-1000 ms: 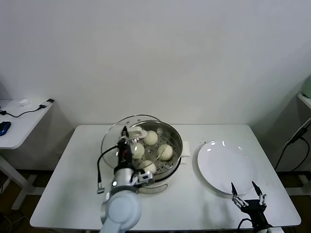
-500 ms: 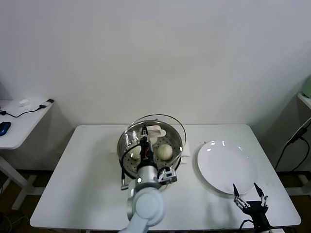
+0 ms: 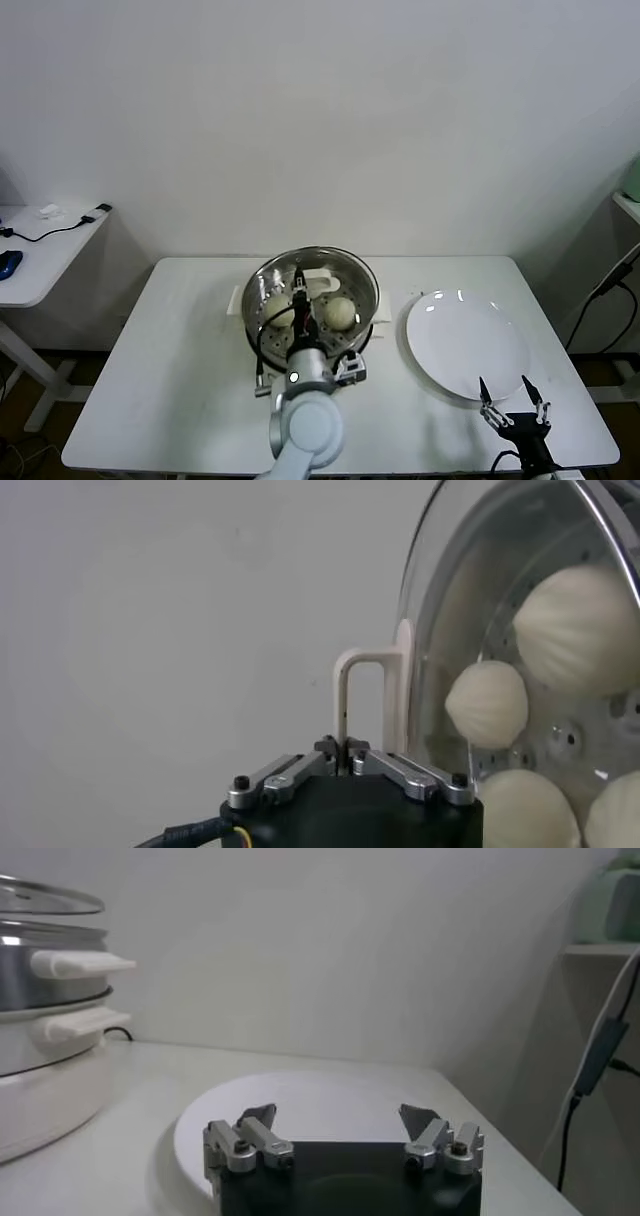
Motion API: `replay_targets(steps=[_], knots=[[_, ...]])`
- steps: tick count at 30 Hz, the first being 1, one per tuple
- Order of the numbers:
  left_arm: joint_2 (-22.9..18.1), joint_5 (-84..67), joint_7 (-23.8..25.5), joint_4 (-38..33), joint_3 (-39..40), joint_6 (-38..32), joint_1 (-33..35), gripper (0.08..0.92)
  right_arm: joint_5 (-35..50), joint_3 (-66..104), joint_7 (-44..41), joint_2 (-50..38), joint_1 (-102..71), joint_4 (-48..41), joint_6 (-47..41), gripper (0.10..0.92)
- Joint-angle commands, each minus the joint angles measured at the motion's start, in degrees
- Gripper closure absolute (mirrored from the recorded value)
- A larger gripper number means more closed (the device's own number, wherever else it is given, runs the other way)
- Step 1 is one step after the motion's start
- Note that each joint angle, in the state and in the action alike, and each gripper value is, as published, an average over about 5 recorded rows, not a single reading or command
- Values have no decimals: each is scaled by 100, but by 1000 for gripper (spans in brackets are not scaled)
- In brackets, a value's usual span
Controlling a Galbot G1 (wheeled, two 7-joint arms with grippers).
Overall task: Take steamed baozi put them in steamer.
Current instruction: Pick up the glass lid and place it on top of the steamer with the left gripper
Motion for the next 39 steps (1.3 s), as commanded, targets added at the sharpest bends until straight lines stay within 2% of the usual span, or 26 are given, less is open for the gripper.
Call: replay_targets(steps=[1,15,25,28,33,39], knots=[[-236,81,-94,211,-38,13,-26,862,11,2,7,10,-4,-8,28,203],[-202,129,-210,426,-106,-27,-42,862,-62,10,9,55,1,-28,169,203],[-82,185,-223,322,-83,-123,50,853,-181,-28,-5,79,22,-40,233,203],[-71,132,-227,281,-76,-152,48,796,-190,-34,-21,67,27,-32,223,203],[6,-91,-206,50,-45,-175,65,649,-184,-34,-59,25,25,0,181,203],[342,-605,-176,-484,65,-186,212,476,-199,-47,-116,-10,40,12,75,203]])
